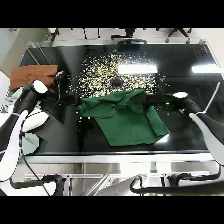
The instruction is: Fold the shirts.
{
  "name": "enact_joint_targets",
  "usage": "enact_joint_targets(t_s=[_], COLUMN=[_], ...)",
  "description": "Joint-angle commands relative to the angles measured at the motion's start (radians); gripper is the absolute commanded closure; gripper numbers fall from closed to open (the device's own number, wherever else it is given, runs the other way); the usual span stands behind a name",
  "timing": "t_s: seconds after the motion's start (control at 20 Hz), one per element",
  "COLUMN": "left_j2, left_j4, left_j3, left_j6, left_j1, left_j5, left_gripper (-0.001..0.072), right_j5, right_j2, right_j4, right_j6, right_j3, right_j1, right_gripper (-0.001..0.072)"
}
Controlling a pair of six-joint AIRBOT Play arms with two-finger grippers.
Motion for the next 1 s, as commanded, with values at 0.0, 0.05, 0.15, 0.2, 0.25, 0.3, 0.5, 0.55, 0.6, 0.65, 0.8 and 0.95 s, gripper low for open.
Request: enact_joint_targets(t_s=[0.0, 0.05, 0.15, 0.2, 0.25, 0.3, 0.5, 0.55, 0.6, 0.65, 0.8, 0.95], left_j2=[-0.062, -0.06, -0.06, -0.06, -0.06, -0.055, -0.043, -0.044, -0.044, -0.044, -0.045, -0.045], left_j4=[0.01, 0.01, 0.008, 0.005, 0.006, 0.005, 0.006, 0.006, 0.006, 0.007, 0.007, 0.006], left_j3=[0.176, 0.22, 0.281, 0.287, 0.273, 0.237, 0.048, 0.01, -0.02, -0.045, -0.096, -0.13], left_j6=[-0.012, -0.019, -0.055, -0.077, -0.086, -0.087, -0.086, -0.086, -0.086, -0.086, -0.086, -0.086], left_j1=[0.014, 0.021, 0.046, 0.053, 0.052, 0.05, 0.013, 0.002, -0.012, -0.023, -0.046, -0.05], left_j5=[-0.142, -0.183, -0.281, -0.319, -0.348, -0.362, -0.313, -0.277, -0.233, -0.184, -0.05, 0.043], left_gripper=[0.0007, 0.0007, 0.0007, 0.0007, 0.0007, 0.0007, 0.0007, 0.0007, 0.0007, 0.0007, 0.0007, 0.0007], right_j5=[0.101, 0.13, 0.201, 0.237, 0.272, 0.296, 0.289, 0.289, 0.289, 0.285, 0.235, 0.182], right_j2=[0.114, 0.181, 0.302, 0.357, 0.42, 0.473, 0.649, 0.665, 0.671, 0.671, 0.659, 0.614], right_j4=[-0.213, -0.345, -0.605, -0.696, -0.749, -0.76, -0.762, -0.764, -0.753, -0.731, -0.676, -0.621], right_j6=[0.105, 0.208, 0.422, 0.491, 0.541, 0.558, 0.672, 0.69, 0.69, 0.69, 0.679, 0.641], right_j3=[0.037, 0.037, 0.035, 0.022, -0.013, -0.058, -0.324, -0.386, -0.447, -0.497, -0.608, -0.652], right_j1=[-0.127, -0.19, -0.314, -0.37, -0.428, -0.471, -0.552, -0.552, -0.55, -0.55, -0.55, -0.549], right_gripper=[0.0385, 0.0348, 0.0184, 0.0184, 0.0184, 0.0185, 0.0188, 0.0189, 0.0189, 0.0189, 0.0189, 0.0189])
